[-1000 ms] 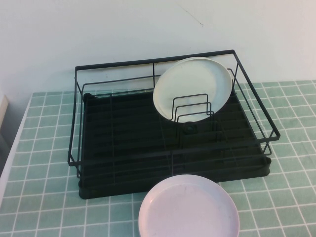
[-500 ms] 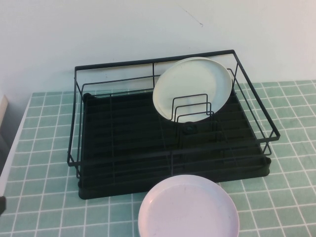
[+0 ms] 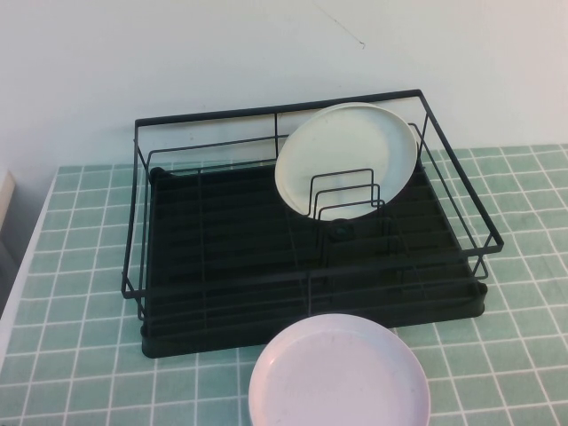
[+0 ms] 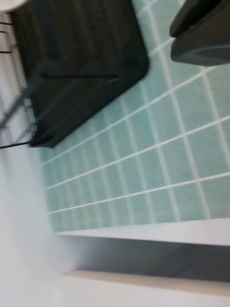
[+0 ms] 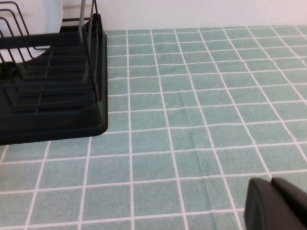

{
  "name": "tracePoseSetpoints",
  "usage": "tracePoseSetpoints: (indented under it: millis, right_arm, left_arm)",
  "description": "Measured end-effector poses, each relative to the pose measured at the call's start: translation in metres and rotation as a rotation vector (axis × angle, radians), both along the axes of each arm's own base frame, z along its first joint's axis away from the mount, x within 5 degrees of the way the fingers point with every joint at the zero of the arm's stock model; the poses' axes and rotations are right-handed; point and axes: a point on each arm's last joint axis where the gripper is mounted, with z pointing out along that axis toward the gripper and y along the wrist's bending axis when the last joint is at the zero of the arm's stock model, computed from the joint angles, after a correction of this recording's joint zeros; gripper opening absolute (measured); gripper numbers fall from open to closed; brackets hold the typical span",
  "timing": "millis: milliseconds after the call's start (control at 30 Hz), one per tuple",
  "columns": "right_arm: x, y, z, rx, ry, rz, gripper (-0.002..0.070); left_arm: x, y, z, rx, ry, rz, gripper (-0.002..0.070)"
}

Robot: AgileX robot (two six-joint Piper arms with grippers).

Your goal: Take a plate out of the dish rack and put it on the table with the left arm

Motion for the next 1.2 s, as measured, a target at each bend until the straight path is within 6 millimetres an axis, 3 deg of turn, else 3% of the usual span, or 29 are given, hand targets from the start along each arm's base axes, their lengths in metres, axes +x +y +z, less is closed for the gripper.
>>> tracePoseSetpoints:
  millis: [1200]
  right_arm:
    - [0.0000,0.0000,0.0000,0.000,0.000,0.000,-0.0004]
  left_arm:
    - [0.0009,0.0054,-0.0061,-0.071,0.020,0.141,-0.0002]
